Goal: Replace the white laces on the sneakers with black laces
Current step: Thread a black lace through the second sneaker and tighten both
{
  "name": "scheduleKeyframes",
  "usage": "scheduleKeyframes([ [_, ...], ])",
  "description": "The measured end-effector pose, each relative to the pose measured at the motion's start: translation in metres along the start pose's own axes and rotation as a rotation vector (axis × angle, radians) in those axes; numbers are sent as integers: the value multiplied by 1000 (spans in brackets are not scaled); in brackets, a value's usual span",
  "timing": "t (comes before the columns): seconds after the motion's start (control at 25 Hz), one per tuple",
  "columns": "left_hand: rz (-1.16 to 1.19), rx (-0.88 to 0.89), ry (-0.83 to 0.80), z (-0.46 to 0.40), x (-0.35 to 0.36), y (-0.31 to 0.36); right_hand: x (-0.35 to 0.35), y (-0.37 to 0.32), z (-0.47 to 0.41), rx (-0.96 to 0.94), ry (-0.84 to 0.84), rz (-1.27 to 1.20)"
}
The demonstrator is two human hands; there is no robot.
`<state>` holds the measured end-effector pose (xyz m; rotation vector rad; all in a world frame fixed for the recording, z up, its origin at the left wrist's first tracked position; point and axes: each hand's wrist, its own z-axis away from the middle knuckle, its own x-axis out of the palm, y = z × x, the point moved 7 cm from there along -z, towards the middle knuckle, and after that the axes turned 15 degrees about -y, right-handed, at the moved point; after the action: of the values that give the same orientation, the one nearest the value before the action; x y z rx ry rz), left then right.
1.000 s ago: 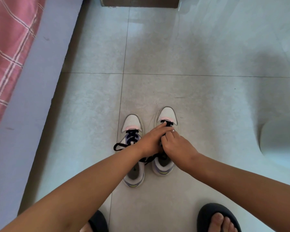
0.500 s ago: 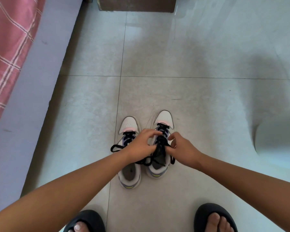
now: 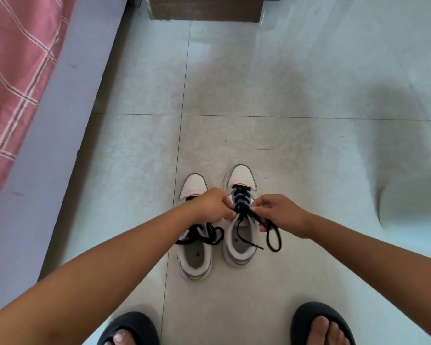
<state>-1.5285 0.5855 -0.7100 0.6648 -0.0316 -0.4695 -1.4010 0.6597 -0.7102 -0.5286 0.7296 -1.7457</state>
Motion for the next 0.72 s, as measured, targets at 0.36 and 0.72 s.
scheduleKeyframes([
  [0.36,4,48,422,7,-68,-13,-74,26,5,170,66,474],
  [0.72,-837,-21,187,46,35,-38,29,-36,-20,-173,98,949],
])
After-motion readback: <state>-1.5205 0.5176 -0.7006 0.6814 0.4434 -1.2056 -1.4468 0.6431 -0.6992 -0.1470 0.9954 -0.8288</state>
